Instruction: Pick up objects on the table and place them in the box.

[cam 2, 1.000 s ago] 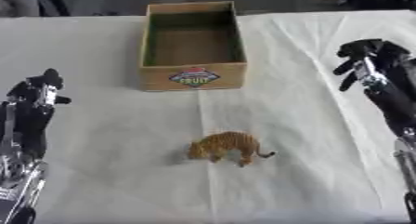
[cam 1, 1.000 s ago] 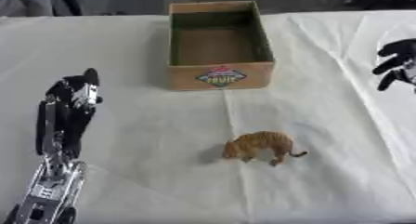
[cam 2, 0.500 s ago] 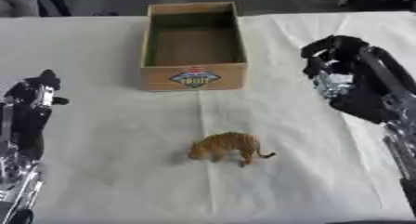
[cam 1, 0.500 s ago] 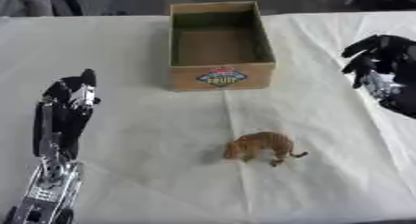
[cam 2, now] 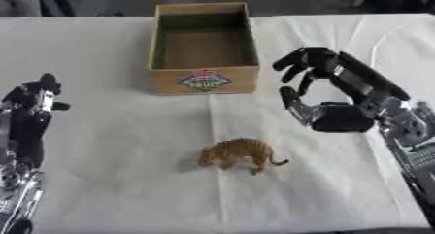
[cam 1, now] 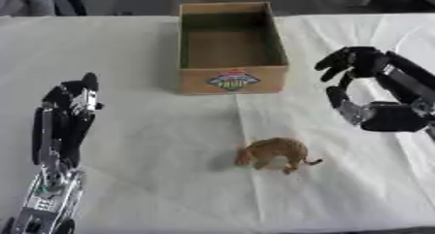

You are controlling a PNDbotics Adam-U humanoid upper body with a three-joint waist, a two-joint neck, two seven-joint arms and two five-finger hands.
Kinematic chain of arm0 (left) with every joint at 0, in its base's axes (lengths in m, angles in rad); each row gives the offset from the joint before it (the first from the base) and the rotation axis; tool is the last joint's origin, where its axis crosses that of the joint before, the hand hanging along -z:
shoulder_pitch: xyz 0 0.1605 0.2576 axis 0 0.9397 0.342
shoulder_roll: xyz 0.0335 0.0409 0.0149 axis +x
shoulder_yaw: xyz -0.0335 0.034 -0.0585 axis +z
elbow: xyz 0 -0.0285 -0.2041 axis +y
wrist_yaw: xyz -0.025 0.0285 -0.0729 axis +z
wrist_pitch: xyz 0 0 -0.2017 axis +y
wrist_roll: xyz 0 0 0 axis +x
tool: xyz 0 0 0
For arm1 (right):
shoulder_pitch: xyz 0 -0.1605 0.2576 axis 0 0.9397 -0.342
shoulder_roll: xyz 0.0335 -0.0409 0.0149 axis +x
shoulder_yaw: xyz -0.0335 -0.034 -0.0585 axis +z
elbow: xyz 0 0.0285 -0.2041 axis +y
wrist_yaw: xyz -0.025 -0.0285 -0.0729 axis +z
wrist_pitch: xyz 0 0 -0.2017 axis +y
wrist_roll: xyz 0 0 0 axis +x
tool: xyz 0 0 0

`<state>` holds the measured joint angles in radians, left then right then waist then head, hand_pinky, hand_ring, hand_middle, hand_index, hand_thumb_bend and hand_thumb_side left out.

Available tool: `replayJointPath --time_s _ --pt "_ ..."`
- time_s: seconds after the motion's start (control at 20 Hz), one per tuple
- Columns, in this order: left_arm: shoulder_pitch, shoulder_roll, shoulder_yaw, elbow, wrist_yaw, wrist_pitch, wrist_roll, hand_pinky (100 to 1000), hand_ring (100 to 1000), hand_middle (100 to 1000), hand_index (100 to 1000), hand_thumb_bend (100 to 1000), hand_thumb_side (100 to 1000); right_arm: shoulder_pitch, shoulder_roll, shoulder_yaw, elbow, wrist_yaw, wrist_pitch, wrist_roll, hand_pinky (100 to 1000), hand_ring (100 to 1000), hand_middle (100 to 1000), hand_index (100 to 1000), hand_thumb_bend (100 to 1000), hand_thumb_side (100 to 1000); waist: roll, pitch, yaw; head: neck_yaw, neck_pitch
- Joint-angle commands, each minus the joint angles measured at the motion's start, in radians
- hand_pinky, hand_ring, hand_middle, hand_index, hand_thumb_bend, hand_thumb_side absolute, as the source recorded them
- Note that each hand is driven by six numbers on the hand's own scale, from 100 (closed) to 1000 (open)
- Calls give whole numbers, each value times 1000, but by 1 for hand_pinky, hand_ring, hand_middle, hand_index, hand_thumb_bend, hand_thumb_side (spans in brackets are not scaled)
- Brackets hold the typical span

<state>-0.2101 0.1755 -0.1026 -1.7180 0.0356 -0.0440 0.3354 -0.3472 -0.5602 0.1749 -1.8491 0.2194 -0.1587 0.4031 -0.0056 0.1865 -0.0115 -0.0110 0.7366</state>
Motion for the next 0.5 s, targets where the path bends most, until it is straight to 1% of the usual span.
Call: replayJointPath --time_s 0.05,0.5 --pt "-6 11 -4 -11 2 -3 -4 532 752 485 570 354 495 -23 -33 13 9 36 -7 30 501 707 747 829 100 469 -1 -16 2 -2 -4" --pt "-5 11 -6 -10 3 -2 -5 532 752 485 569 353 496 -49 -37 54 45 112 -10 58 515 711 753 842 100 509 -1 -17 5 -5 -3"
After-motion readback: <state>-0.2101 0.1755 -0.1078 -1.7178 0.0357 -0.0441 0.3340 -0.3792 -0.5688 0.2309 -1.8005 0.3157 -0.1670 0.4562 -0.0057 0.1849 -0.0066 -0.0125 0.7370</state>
